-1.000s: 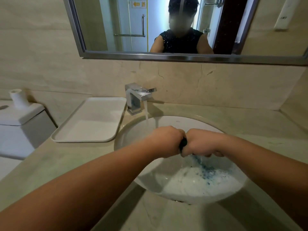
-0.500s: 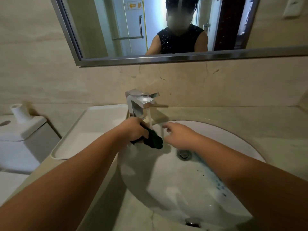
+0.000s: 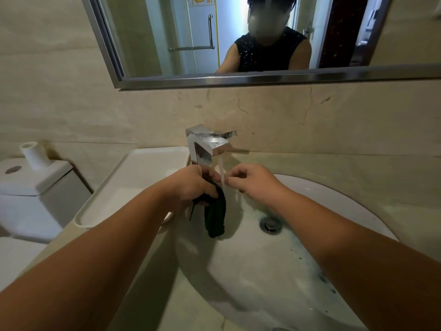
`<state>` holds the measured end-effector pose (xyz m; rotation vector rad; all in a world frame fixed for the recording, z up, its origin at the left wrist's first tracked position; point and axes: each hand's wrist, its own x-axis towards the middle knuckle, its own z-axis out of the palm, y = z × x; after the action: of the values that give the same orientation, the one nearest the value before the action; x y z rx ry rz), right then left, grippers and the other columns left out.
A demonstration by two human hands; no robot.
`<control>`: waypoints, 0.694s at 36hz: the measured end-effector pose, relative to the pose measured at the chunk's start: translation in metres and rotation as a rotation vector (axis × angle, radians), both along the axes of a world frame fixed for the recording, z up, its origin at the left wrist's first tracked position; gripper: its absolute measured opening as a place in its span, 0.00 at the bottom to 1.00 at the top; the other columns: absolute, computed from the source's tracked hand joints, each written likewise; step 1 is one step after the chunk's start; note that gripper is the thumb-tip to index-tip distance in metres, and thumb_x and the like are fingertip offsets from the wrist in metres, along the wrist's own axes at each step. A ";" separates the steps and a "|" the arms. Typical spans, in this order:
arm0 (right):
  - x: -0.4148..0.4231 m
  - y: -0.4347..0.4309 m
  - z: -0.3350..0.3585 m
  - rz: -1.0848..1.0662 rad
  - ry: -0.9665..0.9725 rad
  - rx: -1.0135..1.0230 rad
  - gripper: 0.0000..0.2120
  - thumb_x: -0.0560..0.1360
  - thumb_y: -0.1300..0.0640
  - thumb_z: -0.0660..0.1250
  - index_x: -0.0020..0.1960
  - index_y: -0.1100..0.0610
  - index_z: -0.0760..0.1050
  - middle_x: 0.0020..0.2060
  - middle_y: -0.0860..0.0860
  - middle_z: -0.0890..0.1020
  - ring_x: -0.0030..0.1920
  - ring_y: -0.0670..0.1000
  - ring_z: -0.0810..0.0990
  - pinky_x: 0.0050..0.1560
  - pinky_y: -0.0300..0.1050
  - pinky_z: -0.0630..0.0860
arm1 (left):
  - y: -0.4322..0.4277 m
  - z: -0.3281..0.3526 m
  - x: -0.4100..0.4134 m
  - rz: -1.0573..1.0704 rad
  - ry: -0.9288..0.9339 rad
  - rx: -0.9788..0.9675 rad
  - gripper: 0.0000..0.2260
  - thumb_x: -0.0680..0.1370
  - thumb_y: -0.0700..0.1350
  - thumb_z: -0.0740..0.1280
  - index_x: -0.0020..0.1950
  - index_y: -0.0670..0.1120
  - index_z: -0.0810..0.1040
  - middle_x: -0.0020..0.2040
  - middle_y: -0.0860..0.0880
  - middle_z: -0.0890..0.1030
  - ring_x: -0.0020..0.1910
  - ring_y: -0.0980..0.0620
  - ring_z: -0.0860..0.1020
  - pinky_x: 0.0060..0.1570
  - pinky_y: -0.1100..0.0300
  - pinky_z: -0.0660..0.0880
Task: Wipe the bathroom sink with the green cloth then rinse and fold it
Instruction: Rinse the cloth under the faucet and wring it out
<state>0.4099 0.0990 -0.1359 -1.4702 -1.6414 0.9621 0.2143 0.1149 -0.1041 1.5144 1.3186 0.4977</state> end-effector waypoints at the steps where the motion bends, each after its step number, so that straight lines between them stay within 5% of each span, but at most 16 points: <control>1: -0.001 0.000 -0.001 0.034 0.013 -0.048 0.14 0.78 0.48 0.73 0.61 0.51 0.81 0.52 0.49 0.85 0.52 0.49 0.82 0.53 0.46 0.78 | 0.000 -0.001 0.000 -0.003 -0.034 0.002 0.15 0.76 0.28 0.72 0.61 0.40 0.81 0.53 0.39 0.86 0.52 0.41 0.86 0.50 0.52 0.86; 3: -0.004 -0.001 -0.002 0.108 0.050 -0.147 0.16 0.79 0.46 0.71 0.65 0.50 0.79 0.55 0.49 0.85 0.56 0.50 0.83 0.59 0.47 0.79 | 0.001 -0.003 0.002 0.006 -0.158 -0.015 0.17 0.75 0.25 0.69 0.61 0.40 0.78 0.51 0.39 0.84 0.48 0.43 0.86 0.44 0.55 0.85; 8: 0.001 0.003 -0.003 0.108 0.099 -0.116 0.03 0.80 0.52 0.71 0.51 0.48 0.84 0.45 0.50 0.89 0.50 0.52 0.87 0.59 0.53 0.82 | 0.002 -0.004 0.003 0.002 -0.250 0.018 0.17 0.75 0.25 0.68 0.59 0.41 0.74 0.47 0.40 0.81 0.41 0.47 0.84 0.39 0.57 0.82; 14: 0.000 0.006 0.007 -0.048 -0.062 0.038 0.11 0.78 0.45 0.71 0.46 0.51 0.86 0.40 0.57 0.87 0.46 0.62 0.85 0.48 0.62 0.82 | 0.000 -0.004 0.003 0.005 -0.193 0.049 0.19 0.75 0.31 0.75 0.63 0.42 0.78 0.56 0.38 0.85 0.54 0.40 0.87 0.52 0.52 0.84; 20: 0.010 0.009 0.018 -0.104 0.084 0.112 0.12 0.81 0.49 0.69 0.43 0.54 0.85 0.37 0.55 0.83 0.38 0.53 0.79 0.40 0.51 0.76 | 0.003 -0.007 -0.004 0.027 -0.069 0.073 0.15 0.76 0.38 0.77 0.62 0.47 0.84 0.55 0.43 0.88 0.54 0.41 0.87 0.60 0.43 0.83; 25: 0.010 0.011 0.027 -0.095 0.147 0.078 0.15 0.82 0.46 0.64 0.43 0.55 0.76 0.38 0.55 0.77 0.40 0.53 0.75 0.42 0.49 0.70 | 0.000 -0.003 0.001 0.002 -0.100 0.113 0.04 0.79 0.46 0.76 0.45 0.54 0.87 0.48 0.47 0.89 0.48 0.48 0.86 0.52 0.49 0.78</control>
<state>0.4196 0.1098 -0.1085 -1.3797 -1.4741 0.9201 0.2157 0.1147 -0.1067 1.5595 1.2322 0.6501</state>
